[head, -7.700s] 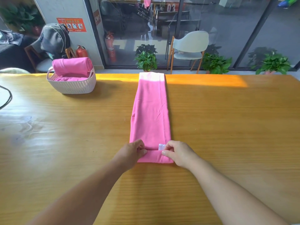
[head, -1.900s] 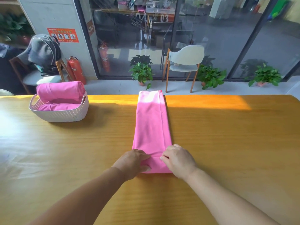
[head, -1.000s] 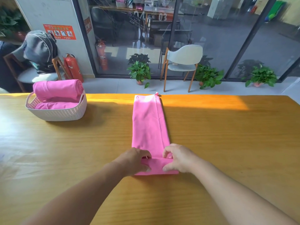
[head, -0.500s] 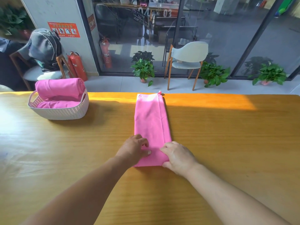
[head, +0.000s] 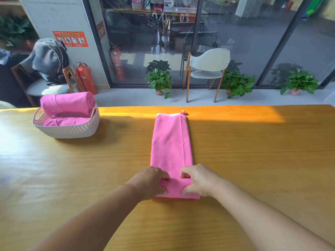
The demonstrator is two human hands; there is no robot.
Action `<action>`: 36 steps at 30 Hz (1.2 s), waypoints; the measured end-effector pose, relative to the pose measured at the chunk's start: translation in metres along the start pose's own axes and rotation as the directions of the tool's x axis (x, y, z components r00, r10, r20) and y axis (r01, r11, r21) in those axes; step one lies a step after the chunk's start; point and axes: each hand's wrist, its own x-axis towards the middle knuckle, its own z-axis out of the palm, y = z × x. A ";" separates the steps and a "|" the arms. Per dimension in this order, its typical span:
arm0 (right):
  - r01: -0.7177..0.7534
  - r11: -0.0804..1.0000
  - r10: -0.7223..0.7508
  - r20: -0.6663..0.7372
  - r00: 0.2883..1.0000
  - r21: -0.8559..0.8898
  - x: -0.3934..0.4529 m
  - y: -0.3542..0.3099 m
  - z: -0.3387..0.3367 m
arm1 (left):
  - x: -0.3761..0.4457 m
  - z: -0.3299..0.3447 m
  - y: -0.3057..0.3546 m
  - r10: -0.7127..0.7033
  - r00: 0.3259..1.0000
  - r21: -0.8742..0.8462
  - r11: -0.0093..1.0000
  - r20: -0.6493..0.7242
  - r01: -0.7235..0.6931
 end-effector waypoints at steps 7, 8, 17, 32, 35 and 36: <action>0.204 0.966 -0.234 -0.204 0.951 -0.156 -0.018 0.000 0.012 | 0.020 -0.024 0.001 -0.022 0.981 0.024 1.000 0.194 0.017; 0.232 0.951 -0.275 -0.223 0.935 -0.204 -0.019 -0.002 0.015 | 0.024 -0.028 0.001 -0.029 0.973 0.030 0.999 0.228 0.023; 0.135 0.944 -0.198 -0.191 0.961 -0.299 0.008 -0.011 0.014 | 0.037 -0.014 -0.012 -0.107 0.994 -0.033 0.994 -0.023 0.106; -0.001 0.997 -0.005 0.078 0.997 0.073 0.012 -0.008 -0.012 | 0.009 -0.015 -0.004 -0.035 0.991 0.062 0.998 0.131 0.027; 0.063 0.998 -0.062 -0.020 0.998 0.031 0.002 -0.006 -0.005 | 0.012 -0.022 -0.002 -0.036 0.976 0.058 0.998 0.213 0.024; 0.100 0.995 -0.101 -0.088 0.991 -0.021 -0.003 -0.006 -0.001 | 0.014 -0.024 -0.002 -0.035 0.972 0.053 0.998 0.233 0.023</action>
